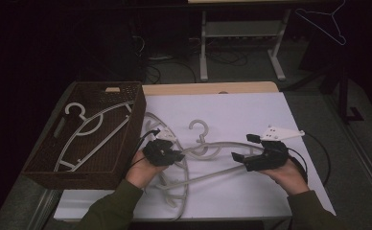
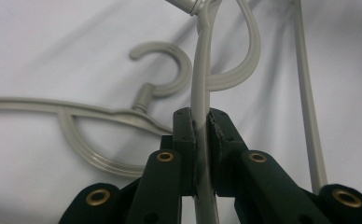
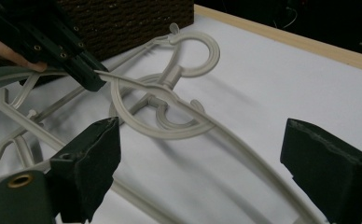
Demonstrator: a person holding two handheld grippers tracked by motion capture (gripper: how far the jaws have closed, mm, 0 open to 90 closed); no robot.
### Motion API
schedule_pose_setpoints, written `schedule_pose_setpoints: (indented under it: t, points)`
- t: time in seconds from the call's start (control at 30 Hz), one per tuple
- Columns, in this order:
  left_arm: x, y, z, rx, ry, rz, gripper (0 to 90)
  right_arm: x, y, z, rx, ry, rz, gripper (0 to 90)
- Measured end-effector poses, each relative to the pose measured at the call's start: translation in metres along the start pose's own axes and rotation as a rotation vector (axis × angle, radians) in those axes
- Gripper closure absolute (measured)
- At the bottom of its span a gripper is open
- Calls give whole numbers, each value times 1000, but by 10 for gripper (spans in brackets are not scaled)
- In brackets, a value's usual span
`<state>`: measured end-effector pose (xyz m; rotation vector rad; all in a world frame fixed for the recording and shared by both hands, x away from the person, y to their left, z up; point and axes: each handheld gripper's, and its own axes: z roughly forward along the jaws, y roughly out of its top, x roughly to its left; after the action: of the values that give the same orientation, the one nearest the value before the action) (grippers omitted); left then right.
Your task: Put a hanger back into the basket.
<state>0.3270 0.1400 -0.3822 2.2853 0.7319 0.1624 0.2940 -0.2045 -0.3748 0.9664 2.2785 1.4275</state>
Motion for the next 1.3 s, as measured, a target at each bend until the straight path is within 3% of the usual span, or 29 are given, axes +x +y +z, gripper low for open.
schedule_pose_setpoints:
  t: [0.13, 0.2, 0.37, 0.67, 0.83, 0.93, 1.0, 1.03, 1.1, 1.3]
  points:
    - [2, 6, -13, -49, 21, -22, 828, 1, 2, -4, -21, -5, 0, 113]
    - [5, 10, -23, -58, 37, -13, 828, 2, 2, -7, -30, -7, 2, 113]
    - [17, 21, -54, -108, 78, -29, 828, 6, 3, -12, -44, 1, -2, 114]
    - [38, 23, -96, -151, 139, -56, 828, 7, 1, -13, -47, 5, 3, 114]
    - [54, 15, -127, -184, 184, -89, 829, 6, -3, -14, -40, -1, 10, 114]
    - [60, 11, -138, -200, 201, -103, 828, 5, -4, -15, -38, -4, 16, 114]
    - [70, 4, -154, -214, 238, -121, 829, 4, -5, -14, -37, -5, 15, 115]
    - [70, 4, -154, -214, 238, -121, 829, 4, -5, -14, -37, -5, 15, 115]
    - [80, -4, -171, -227, 271, -138, 829, 4, -5, -12, -28, -7, 15, 115]
    - [97, -22, -200, -243, 336, -180, 829, 4, -5, -11, -26, -9, 18, 115]
